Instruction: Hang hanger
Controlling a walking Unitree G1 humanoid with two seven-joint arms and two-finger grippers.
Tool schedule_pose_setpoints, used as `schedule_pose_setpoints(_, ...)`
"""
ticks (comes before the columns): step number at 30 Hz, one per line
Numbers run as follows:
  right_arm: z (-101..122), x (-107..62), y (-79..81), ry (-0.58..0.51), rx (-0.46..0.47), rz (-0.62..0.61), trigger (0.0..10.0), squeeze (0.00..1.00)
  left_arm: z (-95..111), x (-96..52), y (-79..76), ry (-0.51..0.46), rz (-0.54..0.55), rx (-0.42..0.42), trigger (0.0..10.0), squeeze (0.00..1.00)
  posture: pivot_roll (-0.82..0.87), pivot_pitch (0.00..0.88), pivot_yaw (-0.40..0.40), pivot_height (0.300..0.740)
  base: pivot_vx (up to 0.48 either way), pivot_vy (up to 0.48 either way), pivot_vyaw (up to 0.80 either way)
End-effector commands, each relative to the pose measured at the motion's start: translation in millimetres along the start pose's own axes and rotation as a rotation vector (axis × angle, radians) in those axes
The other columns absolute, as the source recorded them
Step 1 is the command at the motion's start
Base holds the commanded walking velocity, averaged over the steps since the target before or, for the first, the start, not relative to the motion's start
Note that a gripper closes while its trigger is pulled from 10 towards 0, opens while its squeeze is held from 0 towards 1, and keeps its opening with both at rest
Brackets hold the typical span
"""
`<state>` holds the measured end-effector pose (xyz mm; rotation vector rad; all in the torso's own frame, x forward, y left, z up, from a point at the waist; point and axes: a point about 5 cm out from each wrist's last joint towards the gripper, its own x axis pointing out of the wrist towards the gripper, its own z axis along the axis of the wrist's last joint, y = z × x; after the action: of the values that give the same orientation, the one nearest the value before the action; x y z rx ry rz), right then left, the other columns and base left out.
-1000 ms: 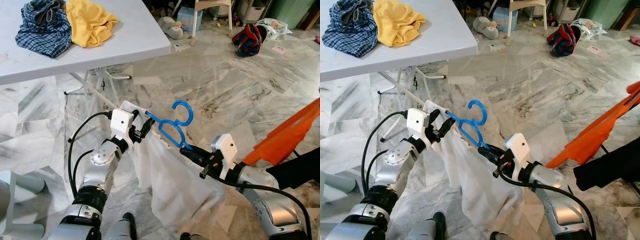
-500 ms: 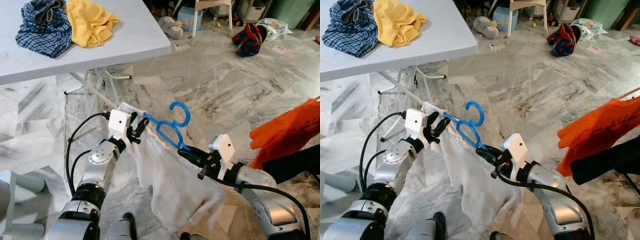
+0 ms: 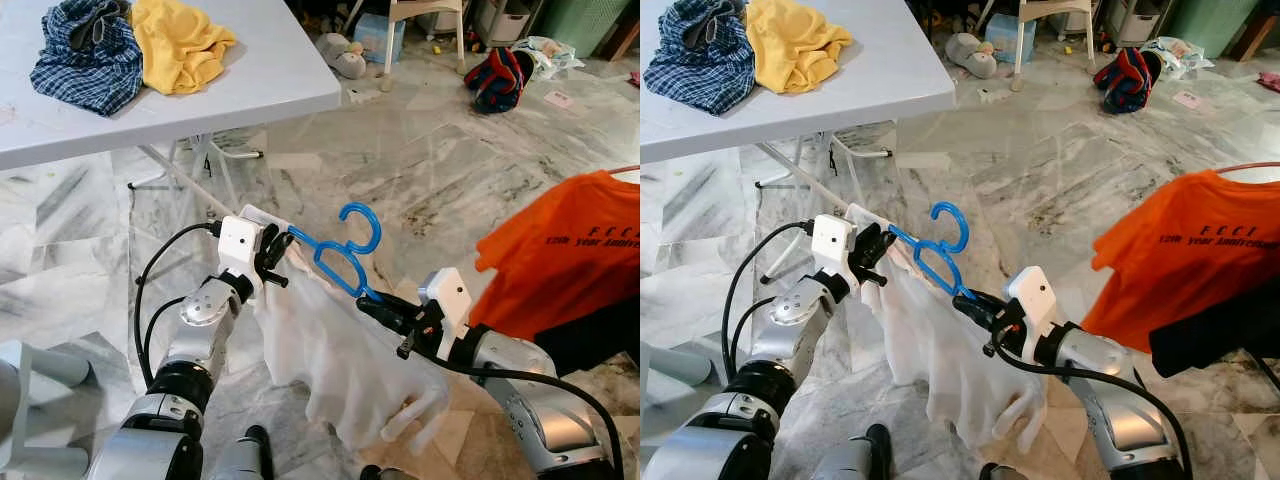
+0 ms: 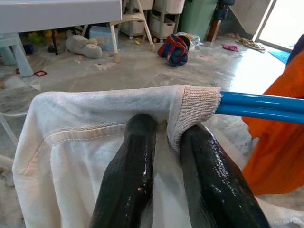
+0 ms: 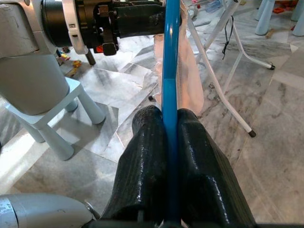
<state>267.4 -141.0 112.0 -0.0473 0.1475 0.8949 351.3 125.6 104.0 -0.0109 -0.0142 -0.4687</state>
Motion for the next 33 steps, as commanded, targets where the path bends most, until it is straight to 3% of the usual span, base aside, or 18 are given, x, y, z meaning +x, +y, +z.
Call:
schedule_pose_setpoints(1,8,0.9,1.0,-0.032,-0.026,0.007,10.0,0.00,2,0.9,2.5,-0.003,0.008,0.005,0.0,0.00,0.06,0.185,-0.009,0.740,0.000,0.000,0.00)
schedule_pose_setpoints(11,6,3.6,-3.5,-0.022,-0.057,-0.032,10.0,0.00,6,1.9,2.2,-0.031,0.002,-0.007,0.0,0.00,0.06,0.186,-0.012,0.740,0.000,0.000,0.00)
schedule_pose_setpoints(20,-11,0.3,-14.0,0.118,-0.190,-0.097,10.0,0.00,26,6.3,9.6,-0.117,0.041,-0.027,0.0,0.00,0.06,0.190,-0.016,0.740,0.000,0.000,0.00)
schedule_pose_setpoints(23,-20,-5.5,-20.0,0.192,-0.266,-0.100,10.0,0.00,33,7.9,12.5,-0.143,0.055,-0.021,0.0,0.00,0.06,0.190,-0.015,0.740,0.000,0.000,0.00)
schedule_pose_setpoints(30,-26,-21.6,-29.4,0.266,-0.308,-0.083,10.0,0.00,40,6.7,25.3,-0.155,0.109,-0.008,0.0,0.00,0.06,0.192,-0.015,0.740,0.000,0.000,0.00)
schedule_pose_setpoints(33,-30,-32.0,-40.1,0.334,-0.371,-0.104,10.0,0.00,42,7.3,27.4,-0.153,0.112,-0.005,0.0,0.00,0.05,0.194,-0.015,0.740,0.000,0.000,0.00)
